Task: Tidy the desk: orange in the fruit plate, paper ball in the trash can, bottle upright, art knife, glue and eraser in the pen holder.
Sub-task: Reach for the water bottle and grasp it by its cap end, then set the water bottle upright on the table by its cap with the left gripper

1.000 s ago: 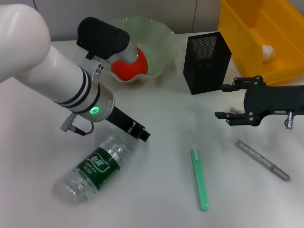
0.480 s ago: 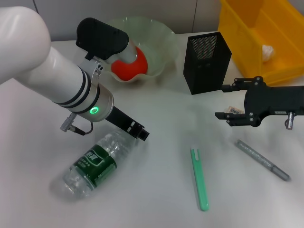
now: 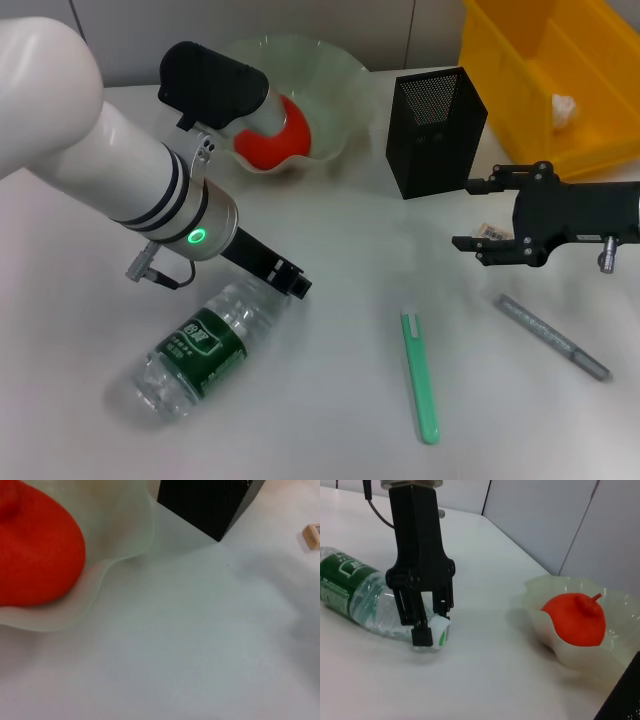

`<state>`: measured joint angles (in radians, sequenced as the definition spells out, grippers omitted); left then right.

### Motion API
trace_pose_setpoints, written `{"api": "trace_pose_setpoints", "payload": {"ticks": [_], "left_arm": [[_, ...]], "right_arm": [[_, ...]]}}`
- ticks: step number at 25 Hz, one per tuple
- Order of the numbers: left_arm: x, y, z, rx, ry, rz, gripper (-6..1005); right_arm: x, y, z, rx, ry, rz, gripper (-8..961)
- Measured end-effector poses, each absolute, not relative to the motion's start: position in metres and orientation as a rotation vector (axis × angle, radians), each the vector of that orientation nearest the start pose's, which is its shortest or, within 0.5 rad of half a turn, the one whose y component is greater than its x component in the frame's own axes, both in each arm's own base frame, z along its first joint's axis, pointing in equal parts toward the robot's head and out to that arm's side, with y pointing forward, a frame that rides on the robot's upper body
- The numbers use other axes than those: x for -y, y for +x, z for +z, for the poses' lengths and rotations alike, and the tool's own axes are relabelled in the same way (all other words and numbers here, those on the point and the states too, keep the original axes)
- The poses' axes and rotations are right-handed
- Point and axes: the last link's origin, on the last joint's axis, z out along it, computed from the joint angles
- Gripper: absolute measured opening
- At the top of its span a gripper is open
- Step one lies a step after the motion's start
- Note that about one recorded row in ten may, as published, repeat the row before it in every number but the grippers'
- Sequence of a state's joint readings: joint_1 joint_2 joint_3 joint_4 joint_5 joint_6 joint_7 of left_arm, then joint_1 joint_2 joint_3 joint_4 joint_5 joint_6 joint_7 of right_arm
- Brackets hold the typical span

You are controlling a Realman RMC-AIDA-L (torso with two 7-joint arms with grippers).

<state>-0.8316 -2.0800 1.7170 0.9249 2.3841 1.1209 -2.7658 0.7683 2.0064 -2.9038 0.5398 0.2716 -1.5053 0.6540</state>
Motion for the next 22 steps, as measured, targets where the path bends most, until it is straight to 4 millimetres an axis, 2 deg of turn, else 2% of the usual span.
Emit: {"api": "trace_pose_setpoints", "payload": {"ticks": [11, 22], "left_arm": [[-0.375, -0.147, -0.098, 0.966, -2.636, 0.418, 434], [-0.371, -0.131, -0.085, 0.876, -2.699, 0.439, 433]], "right_arm": [[-0.355, 0.310, 0.026, -0.015, -2.624, 0.250, 706], [-0.357, 0.314, 0.029, -0.149, -2.569, 0.296, 706]]}}
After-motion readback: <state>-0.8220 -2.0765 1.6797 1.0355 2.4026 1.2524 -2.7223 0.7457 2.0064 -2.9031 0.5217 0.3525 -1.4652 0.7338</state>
